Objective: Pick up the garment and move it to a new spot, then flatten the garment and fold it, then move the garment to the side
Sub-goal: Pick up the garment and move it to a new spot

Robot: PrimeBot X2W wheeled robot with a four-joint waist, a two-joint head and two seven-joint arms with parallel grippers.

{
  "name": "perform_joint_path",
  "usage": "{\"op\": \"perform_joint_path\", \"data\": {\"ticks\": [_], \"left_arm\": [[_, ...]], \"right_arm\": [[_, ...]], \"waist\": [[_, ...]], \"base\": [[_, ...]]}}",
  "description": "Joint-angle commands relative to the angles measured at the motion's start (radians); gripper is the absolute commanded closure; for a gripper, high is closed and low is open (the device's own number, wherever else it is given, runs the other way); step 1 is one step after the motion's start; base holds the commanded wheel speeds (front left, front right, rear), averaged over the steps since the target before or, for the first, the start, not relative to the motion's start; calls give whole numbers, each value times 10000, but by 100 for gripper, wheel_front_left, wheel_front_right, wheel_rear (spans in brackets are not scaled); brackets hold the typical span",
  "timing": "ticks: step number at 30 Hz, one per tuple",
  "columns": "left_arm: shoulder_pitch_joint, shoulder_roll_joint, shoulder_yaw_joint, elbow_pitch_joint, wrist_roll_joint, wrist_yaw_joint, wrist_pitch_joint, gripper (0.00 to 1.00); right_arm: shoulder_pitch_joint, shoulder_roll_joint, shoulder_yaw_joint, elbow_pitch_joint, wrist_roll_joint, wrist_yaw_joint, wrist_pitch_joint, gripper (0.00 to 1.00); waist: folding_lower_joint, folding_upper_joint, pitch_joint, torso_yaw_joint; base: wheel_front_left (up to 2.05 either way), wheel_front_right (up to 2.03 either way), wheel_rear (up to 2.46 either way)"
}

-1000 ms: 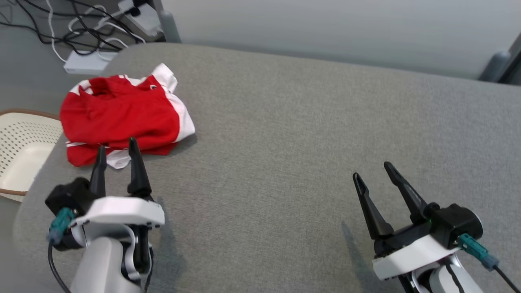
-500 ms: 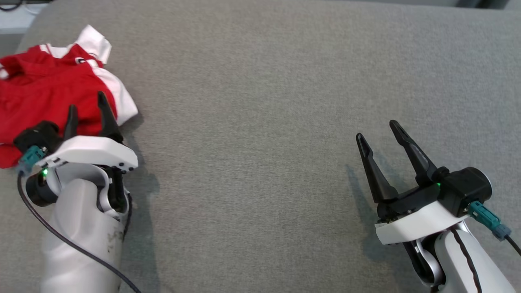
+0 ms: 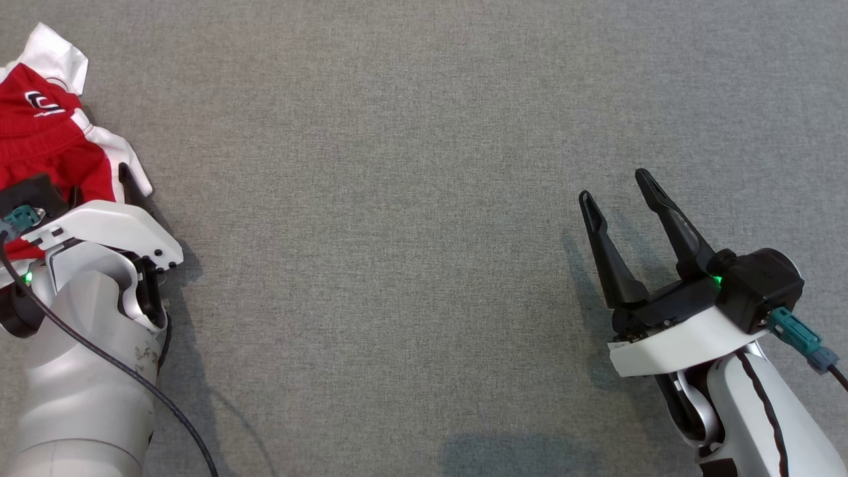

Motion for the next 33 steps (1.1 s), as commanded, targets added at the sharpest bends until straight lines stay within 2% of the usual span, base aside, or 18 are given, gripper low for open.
{"op": "perform_joint_path", "data": {"ticks": [1, 2, 9, 13, 17, 22, 28, 33], "left_arm": [[-244, 509, 149, 66, 56, 114, -78, 59], [-288, 517, 136, 150, 59, 116, -110, 100], [-376, 503, 80, 388, 48, -4, -302, 100], [-235, 459, 137, 49, 34, -88, -393, 100], [206, 424, 353, -1470, 208, -55, -405, 100], [1053, 116, 740, -3716, 550, -89, -407, 100], [1952, -415, 1025, -5804, 768, -590, -408, 100], [2455, -803, 729, -6902, 942, -942, -409, 100]], "right_arm": [[-62, 109, 199, -256, 78, 0, -118, 0], [-53, 117, 188, -255, 75, 0, -118, 0], [1, 173, 190, -202, 76, 0, -118, 0], [44, 199, 217, -158, 97, 0, -118, 0], [144, 242, 195, -122, 123, 0, -118, 0], [354, 283, 170, -45, 144, 0, -118, 0], [709, 391, 130, 19, 182, 0, -118, 0], [1040, 465, -10, 46, 181, 0, -118, 0]], "waist": [[0, 0, -18, 1], [0, 0, -31, 11], [0, 0, -194, 137], [0, 0, -451, 207], [0, 0, -791, 244], [0, 0, -1334, 277], [0, 0, -2137, 161], [0, 0, -2751, -125]], "base": [[0, 0, 0], [0, 0, 0], [0, 0, 0], [0, 0, 0], [0, 0, 0], [0, 0, 0], [0, 0, 0], [0, 0, 0]]}}
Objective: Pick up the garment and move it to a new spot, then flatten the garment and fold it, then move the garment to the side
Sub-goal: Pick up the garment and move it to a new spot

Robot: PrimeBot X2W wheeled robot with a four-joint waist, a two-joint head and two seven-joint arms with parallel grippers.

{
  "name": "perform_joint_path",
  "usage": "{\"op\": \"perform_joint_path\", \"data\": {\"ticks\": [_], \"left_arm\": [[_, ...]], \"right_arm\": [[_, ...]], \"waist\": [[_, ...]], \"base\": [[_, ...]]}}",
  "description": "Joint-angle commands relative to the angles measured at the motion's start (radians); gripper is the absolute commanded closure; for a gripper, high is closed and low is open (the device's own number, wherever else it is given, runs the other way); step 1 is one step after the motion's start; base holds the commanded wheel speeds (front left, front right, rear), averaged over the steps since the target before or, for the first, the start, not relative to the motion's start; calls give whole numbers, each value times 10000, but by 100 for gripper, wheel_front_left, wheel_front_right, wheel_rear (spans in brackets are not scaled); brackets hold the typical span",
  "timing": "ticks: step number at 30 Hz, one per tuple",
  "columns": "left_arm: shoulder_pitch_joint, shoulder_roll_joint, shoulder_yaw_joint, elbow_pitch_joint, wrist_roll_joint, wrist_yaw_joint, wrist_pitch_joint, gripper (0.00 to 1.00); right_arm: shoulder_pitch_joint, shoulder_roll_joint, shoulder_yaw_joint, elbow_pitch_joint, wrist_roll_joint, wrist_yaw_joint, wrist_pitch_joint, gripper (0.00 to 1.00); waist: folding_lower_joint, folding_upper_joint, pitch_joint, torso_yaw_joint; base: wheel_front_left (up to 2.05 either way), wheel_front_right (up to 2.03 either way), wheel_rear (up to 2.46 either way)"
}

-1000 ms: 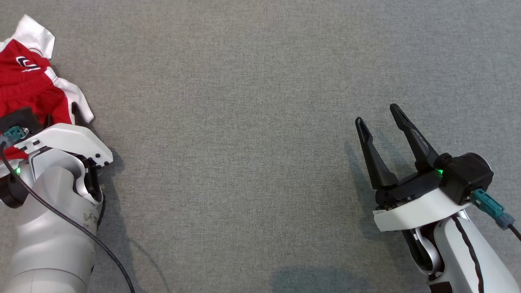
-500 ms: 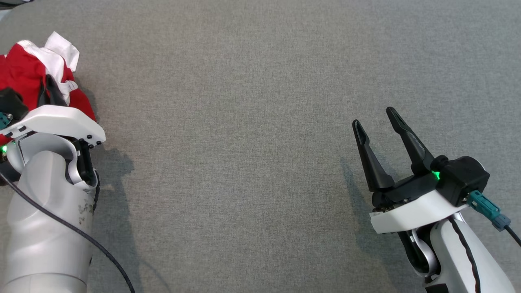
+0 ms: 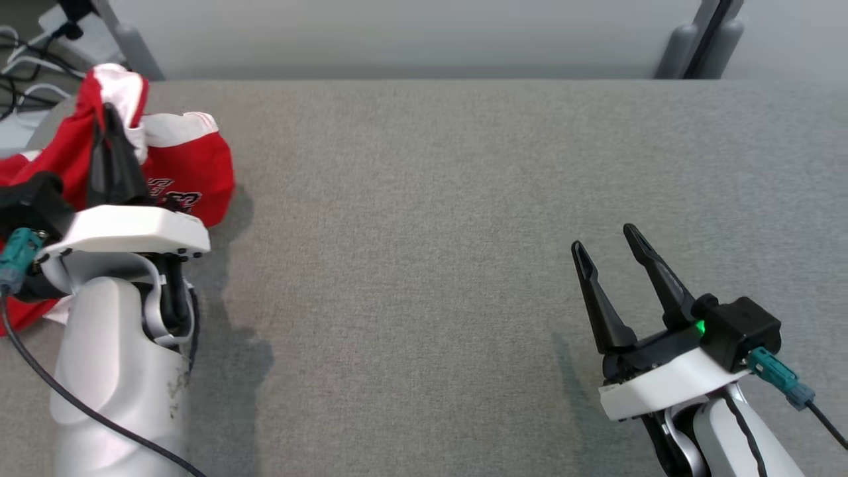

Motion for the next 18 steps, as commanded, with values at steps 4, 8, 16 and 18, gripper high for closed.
{"op": "perform_joint_path", "data": {"ticks": [4, 8, 16, 18], "left_arm": [[68, 122, -312, -904, -88, -217, -56, 100], [101, 75, -960, -1246, -743, -294, -56, 100], [-99, 69, -2309, -1300, -1925, 5, -56, 100], [-254, 68, -2677, -1281, -2168, 67, -56, 100]], "right_arm": [[269, 70, -13, -235, 62, 2, -116, 0], [464, 110, -148, -234, 47, 2, -116, 0], [707, 166, -217, -250, 21, 2, -117, 0], [742, 155, -238, -239, 25, 2, -117, 0]], "waist": [[0, 0, -627, -560], [0, 0, -924, -1063], [0, 0, -1138, -2191], [0, 0, -1116, -2503]], "base": [[0, 0, 0], [0, 0, 0], [0, 0, 0], [0, 0, 0]]}}
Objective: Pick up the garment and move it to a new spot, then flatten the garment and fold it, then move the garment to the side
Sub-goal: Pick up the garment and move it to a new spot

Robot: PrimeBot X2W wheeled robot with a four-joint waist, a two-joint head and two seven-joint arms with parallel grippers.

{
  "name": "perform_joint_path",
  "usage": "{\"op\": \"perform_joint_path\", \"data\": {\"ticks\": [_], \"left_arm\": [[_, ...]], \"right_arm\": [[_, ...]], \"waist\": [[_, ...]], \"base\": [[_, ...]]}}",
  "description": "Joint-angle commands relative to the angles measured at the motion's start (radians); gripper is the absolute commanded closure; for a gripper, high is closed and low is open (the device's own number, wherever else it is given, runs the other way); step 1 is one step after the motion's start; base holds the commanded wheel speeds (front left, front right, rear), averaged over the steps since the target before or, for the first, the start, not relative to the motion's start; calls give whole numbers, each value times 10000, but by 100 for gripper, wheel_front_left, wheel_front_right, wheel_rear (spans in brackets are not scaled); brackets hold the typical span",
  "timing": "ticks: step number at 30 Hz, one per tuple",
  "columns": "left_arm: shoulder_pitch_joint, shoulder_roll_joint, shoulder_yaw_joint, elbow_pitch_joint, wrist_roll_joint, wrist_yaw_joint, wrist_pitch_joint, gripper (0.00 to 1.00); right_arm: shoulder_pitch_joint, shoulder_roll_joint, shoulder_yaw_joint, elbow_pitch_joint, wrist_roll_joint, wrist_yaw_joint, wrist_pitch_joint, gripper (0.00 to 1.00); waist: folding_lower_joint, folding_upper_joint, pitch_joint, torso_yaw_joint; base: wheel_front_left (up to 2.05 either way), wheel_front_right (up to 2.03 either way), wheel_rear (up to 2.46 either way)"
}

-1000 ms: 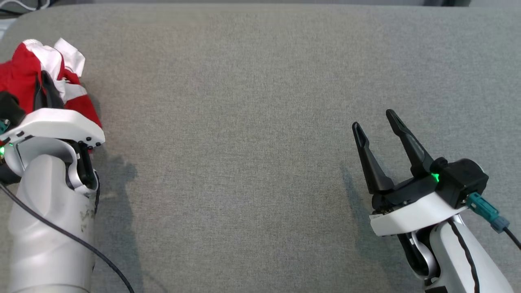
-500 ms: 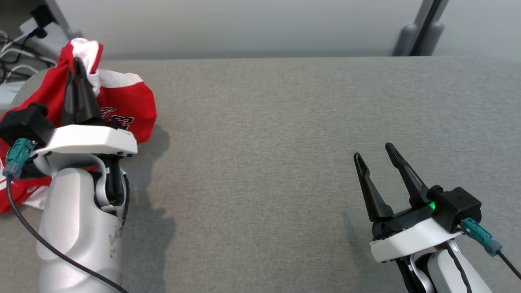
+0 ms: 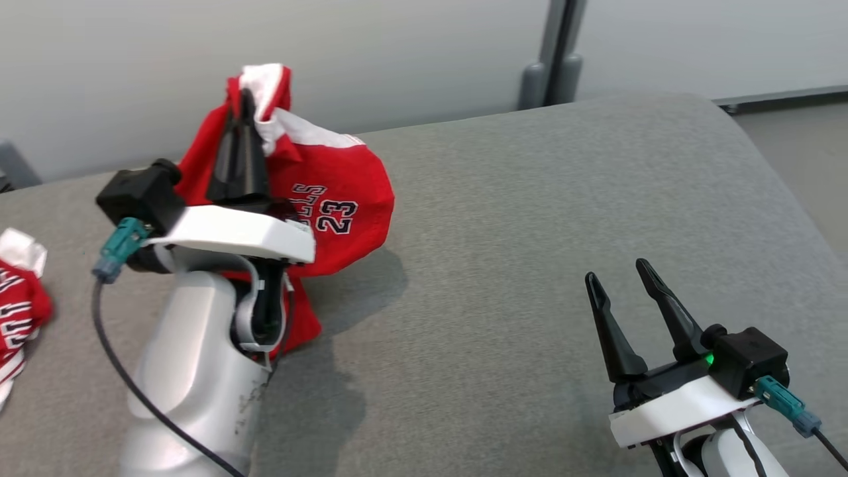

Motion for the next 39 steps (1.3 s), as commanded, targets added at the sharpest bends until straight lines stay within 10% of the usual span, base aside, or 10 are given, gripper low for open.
{"op": "perform_joint_path", "data": {"ticks": [1, 16, 39], "left_arm": [[-549, 262, 17, -251, -91, 55, -47, 100], [-1542, 261, -2214, 740, -631, 398, -47, 100], [2003, 260, -3519, 2184, -2112, 628, -47, 100]], "right_arm": [[-97, 7, 132, -243, 29, 2, -118, 0], [-155, 120, 198, -160, 105, 2, -118, 0], [69, 64, 144, 40, 81, 2, -118, 0]], "waist": [[0, 0, -44, -534], [0, 0, 224, -1483], [0, 0, 27, -169]], "base": [[0, 0, 0], [0, 0, 0], [0, 0, 0]]}}
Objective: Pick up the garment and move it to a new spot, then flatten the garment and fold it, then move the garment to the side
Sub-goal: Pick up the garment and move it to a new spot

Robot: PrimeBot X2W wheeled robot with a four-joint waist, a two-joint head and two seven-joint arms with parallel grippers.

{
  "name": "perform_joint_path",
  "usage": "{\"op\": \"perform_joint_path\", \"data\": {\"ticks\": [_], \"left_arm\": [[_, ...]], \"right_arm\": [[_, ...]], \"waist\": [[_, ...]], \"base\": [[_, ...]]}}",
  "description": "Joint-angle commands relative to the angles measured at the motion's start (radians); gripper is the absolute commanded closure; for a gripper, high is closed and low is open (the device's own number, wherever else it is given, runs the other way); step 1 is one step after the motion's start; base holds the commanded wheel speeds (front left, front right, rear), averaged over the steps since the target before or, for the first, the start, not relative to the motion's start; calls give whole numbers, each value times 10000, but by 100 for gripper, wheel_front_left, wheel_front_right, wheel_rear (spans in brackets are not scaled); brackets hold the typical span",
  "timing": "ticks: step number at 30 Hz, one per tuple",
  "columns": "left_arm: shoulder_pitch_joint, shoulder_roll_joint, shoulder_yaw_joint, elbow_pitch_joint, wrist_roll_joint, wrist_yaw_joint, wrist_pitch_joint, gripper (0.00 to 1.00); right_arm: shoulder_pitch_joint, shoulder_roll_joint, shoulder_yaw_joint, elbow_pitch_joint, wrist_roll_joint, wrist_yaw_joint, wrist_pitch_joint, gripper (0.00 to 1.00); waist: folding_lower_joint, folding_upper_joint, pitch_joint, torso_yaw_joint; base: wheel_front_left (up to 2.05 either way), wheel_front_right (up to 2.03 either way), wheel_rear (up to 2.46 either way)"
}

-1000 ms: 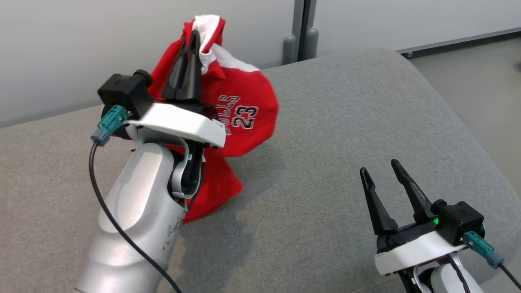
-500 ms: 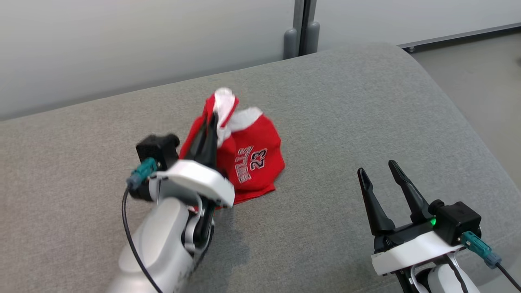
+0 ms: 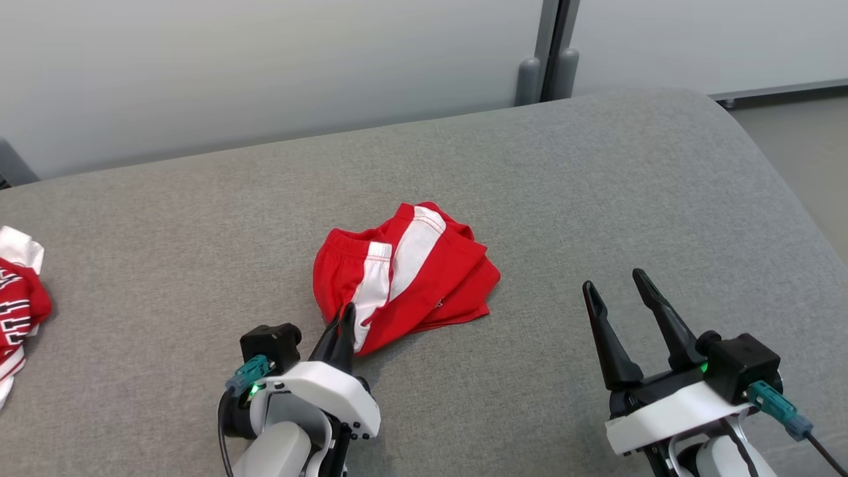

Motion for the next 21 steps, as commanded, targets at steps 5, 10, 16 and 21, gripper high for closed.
{"op": "perform_joint_path", "data": {"ticks": [5, 10, 16, 21], "left_arm": [[238, 95, 442, -94, 311, 135, -59, 22], [594, 95, 676, -196, 52, 117, -59, 0], [1083, 95, 1572, -1066, 539, 163, -59, 0], [1743, 95, 2714, -2574, 1809, 103, -59, 0]], "right_arm": [[63, -65, 246, -206, 33, 2, -118, 0], [171, -86, 274, -184, 59, 2, -118, 0], [279, -105, 332, -162, 77, 2, -118, 0], [370, -99, 311, -171, 62, 2, -118, 0]], "waist": [[0, 0, -220, 292], [0, 0, -355, 538], [0, 0, -508, 823], [0, 0, -666, 1047]], "base": [[0, 0, 0], [0, 0, 0], [0, 0, 0], [0, 0, 0]]}}
